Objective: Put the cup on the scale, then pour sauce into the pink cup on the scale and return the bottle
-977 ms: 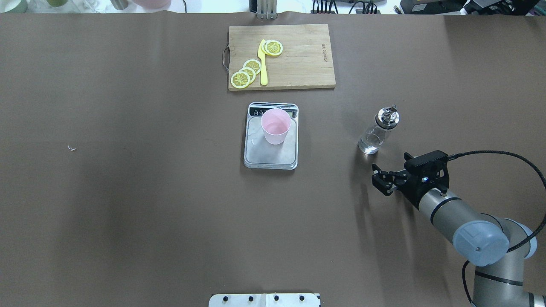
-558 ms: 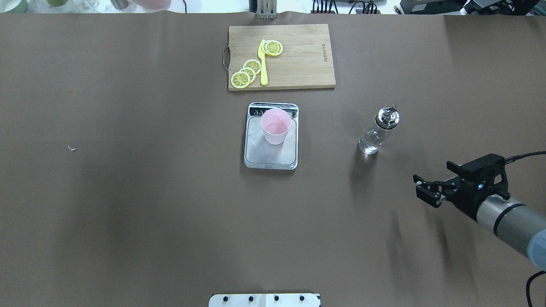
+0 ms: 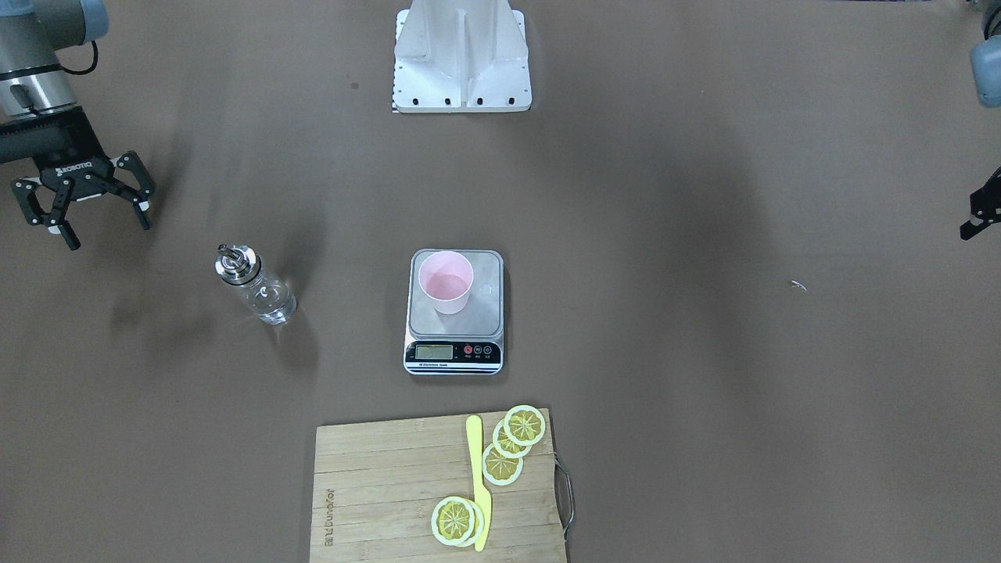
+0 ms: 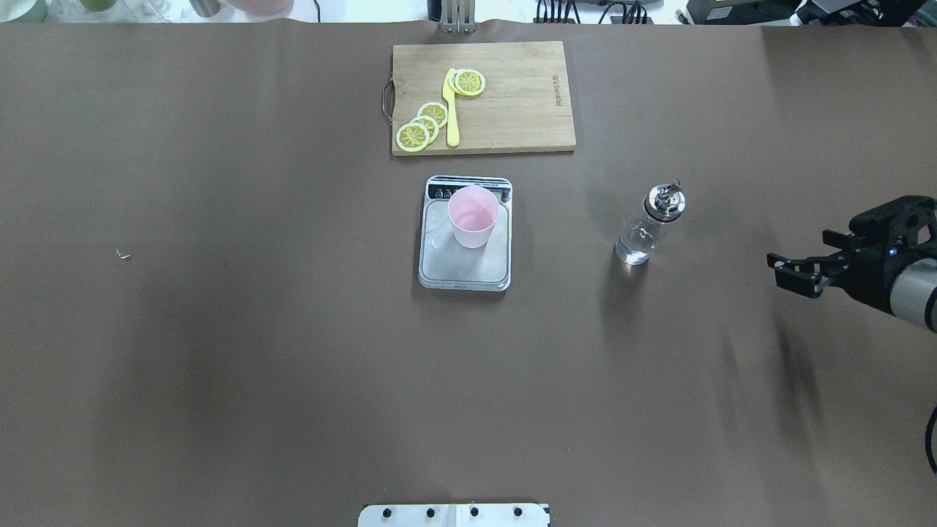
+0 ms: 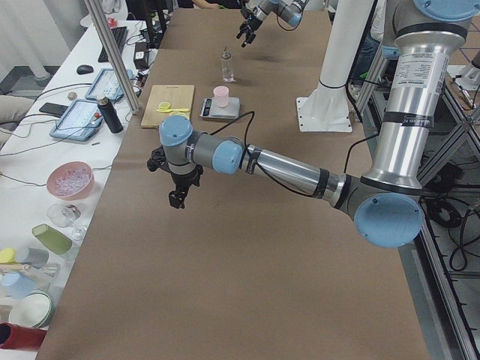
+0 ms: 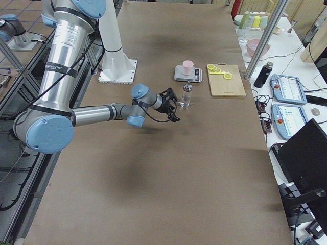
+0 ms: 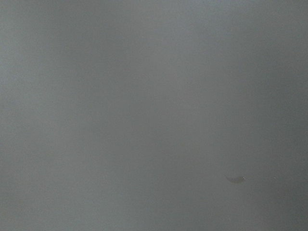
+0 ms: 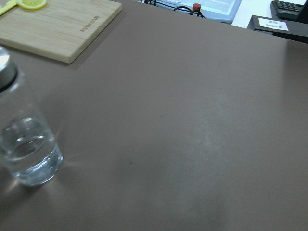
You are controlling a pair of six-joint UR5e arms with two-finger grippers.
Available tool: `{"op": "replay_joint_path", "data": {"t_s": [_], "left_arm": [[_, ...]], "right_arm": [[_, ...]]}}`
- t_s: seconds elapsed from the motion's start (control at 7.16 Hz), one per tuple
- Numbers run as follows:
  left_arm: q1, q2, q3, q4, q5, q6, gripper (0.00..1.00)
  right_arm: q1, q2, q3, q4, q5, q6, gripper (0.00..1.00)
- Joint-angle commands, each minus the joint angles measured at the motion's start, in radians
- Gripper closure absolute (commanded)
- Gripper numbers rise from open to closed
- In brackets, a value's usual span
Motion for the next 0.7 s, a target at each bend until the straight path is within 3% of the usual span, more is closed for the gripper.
{"op": "replay_joint_path", "data": {"t_s": [0.0, 0.14, 0.28, 0.42, 0.56], "left_arm": [[-0.002, 0.010, 0.001, 0.003, -0.005, 0.005, 0.02], [-0.017, 0.012, 0.003, 0.006, -0.004, 0.005, 0.02], [-0.026, 0.013, 0.006, 0.016, -0.005, 0.006, 0.01], [-0.034, 0.053, 0.005, 0.014, -0.007, 0.006, 0.01], [-0.048, 0.055, 0.006, 0.017, -0.007, 0.006, 0.01]], "right_arm": [[0.197, 0.130, -0.165, -0.004, 0.139, -0.012, 0.00], [0.351, 0.176, -0.215, -0.057, 0.338, -0.015, 0.00], [0.498, 0.238, -0.221, -0.213, 0.583, -0.027, 0.00], [0.585, 0.276, -0.221, -0.368, 0.686, -0.061, 0.00], [0.624, 0.310, -0.221, -0.515, 0.696, -0.149, 0.00]]}}
